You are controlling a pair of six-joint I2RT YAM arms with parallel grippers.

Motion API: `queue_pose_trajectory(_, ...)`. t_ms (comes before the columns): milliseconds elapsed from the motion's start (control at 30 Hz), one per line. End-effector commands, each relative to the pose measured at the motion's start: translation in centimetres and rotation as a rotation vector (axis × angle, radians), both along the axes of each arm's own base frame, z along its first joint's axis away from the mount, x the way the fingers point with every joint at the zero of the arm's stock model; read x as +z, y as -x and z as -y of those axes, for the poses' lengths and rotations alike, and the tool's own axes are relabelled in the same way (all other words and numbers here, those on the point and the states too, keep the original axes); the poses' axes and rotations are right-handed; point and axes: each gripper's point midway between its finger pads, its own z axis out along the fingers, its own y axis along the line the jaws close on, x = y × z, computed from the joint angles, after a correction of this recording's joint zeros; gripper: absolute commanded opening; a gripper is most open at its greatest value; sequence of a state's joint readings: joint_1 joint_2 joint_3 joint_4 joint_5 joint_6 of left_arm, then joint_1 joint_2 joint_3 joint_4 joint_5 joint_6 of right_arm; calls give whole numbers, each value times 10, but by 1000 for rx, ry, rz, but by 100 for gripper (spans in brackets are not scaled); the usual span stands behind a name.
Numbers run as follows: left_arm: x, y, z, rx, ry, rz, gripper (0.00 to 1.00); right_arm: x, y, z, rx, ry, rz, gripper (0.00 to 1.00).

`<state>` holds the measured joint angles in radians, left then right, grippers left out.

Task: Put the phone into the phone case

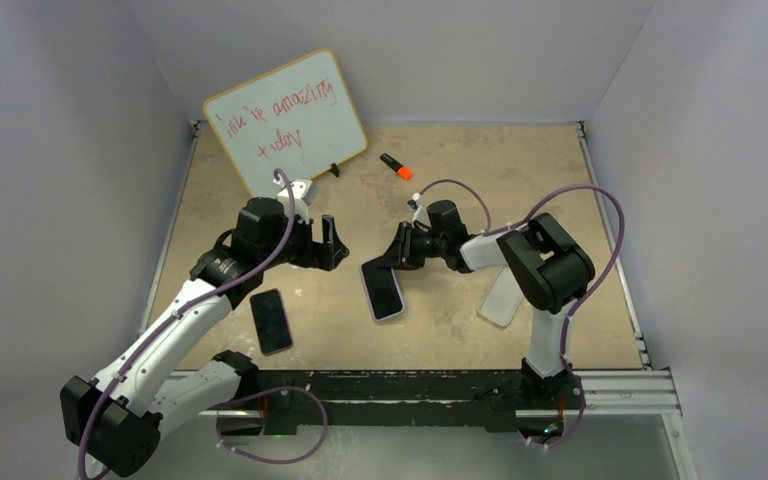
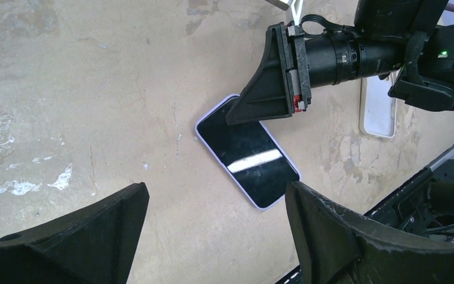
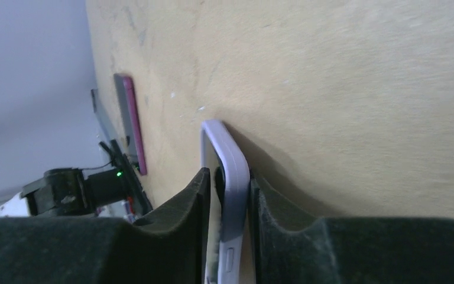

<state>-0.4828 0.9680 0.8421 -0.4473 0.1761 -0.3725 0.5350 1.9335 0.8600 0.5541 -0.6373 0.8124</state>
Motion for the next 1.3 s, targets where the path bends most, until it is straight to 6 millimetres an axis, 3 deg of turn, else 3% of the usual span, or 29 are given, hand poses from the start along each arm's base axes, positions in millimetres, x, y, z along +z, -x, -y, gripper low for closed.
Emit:
queue_pose_trajectory(0, 8, -6, -6, 18, -23, 50, 89, 6, -33, 19, -63, 58, 109, 34)
queue_pose_trajectory(233, 0, -5, -7, 16, -44, 20, 90, 12, -44, 49, -88, 227, 139, 49)
queue_pose_trajectory(333, 2, -6, -9, 28, -48, 32, 90, 22, -43, 53, -84, 249, 167, 40)
queue_pose_trajectory(533, 2, -10, -15, 64, -64, 36, 90, 39, -25, 42, -62, 170, 166, 1)
queue_pose_trajectory(700, 1, -9, -18, 78, -76, 36, 91, 40, -8, 23, -29, 119, 146, 0)
queue_pose_trajectory(900, 2, -10, -22, 95, -82, 40, 91, 19, -2, 12, -21, 171, 118, 0)
queue_pose_trajectory(1133, 0, -13, -41, 208, -129, 25, 93, -60, 22, 48, -80, 391, -11, 0)
queue_pose_trajectory(1267, 0, -11, -45, 250, -115, 4, 97, -57, 26, 60, -104, 435, 6, 0)
